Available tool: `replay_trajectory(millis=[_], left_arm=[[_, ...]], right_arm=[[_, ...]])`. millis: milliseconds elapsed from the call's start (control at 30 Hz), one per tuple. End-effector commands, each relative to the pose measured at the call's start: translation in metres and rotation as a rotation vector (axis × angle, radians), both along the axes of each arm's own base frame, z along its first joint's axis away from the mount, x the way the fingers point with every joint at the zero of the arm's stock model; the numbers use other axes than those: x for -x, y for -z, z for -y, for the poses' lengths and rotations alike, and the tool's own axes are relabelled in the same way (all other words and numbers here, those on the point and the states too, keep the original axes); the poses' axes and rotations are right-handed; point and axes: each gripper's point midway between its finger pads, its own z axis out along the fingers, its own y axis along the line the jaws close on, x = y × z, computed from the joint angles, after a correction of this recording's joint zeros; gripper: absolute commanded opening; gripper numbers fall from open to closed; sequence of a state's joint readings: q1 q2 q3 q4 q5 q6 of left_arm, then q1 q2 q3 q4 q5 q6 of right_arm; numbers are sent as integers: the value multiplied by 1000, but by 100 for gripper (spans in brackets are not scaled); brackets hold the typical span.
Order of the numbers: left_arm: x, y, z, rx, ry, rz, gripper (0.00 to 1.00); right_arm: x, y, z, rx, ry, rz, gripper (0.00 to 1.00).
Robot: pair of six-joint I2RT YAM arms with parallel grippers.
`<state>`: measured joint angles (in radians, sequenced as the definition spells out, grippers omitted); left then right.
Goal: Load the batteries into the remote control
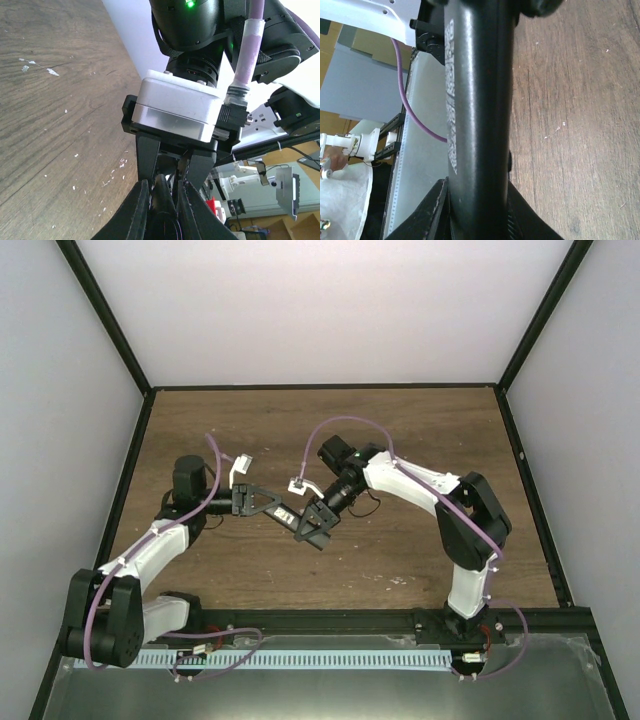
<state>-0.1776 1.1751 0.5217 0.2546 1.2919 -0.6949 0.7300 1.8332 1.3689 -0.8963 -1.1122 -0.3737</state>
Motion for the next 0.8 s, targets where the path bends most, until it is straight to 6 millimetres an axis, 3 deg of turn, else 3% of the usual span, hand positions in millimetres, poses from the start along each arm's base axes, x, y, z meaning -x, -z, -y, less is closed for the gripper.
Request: replay_trajectory(millis=[0, 233, 333, 567, 767], left_arm=[[7, -12, 2, 16, 39, 49, 0], [8, -11, 1, 13, 41, 51, 0], [8, -10, 1, 11, 38, 53, 4], [8, -7, 1, -2, 27, 58, 36], [2, -8, -1, -32, -23, 88, 46]], right_arm=[[-2, -14, -6, -45, -17, 14, 18], [-1, -15, -7, -49, -21, 7, 7], [-1, -15, -7, -50, -21, 5, 5], [-1, -14, -6, -45, -21, 8, 1], [-4, -2, -3, 2, -4, 37, 1]])
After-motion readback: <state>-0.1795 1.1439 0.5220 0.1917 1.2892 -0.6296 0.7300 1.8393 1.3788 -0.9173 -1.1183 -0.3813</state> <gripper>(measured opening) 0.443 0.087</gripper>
